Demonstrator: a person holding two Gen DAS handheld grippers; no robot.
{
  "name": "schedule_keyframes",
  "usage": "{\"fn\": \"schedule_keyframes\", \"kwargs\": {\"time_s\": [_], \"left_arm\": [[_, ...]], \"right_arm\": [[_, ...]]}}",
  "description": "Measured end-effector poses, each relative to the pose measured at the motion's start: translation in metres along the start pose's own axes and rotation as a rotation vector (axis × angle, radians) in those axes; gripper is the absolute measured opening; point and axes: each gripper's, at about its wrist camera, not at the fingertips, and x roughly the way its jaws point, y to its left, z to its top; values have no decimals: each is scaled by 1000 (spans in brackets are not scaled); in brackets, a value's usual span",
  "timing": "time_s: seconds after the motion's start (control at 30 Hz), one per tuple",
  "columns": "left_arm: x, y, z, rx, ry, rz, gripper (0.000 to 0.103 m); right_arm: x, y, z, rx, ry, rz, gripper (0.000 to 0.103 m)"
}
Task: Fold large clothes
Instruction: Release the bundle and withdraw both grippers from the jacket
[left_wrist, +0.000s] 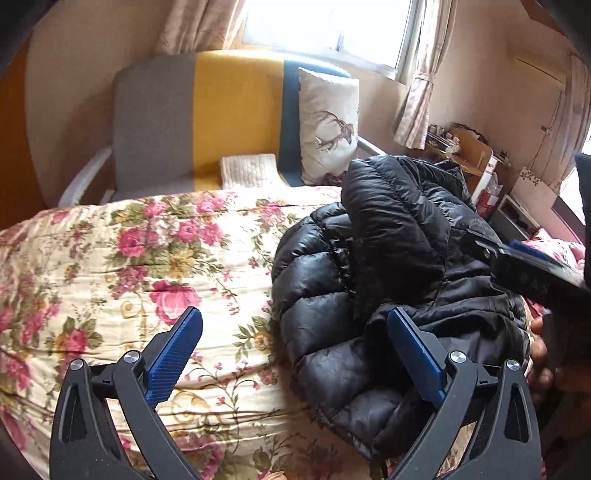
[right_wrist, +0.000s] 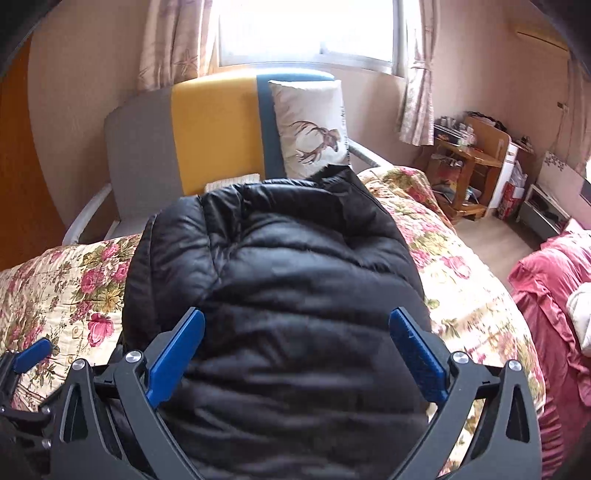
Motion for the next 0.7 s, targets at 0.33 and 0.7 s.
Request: {"fn": "schedule_keyframes", "kwargs": {"time_s": [0.33,0.7], "left_arm": [[-37,-6,-18,31,-83,75,99],[-64,-8,-58,15,-80,92,99]], "right_arm": [[-61,1,-46,62,-56,-71,101],[-107,19,-105,83,-37,-208,101]]}}
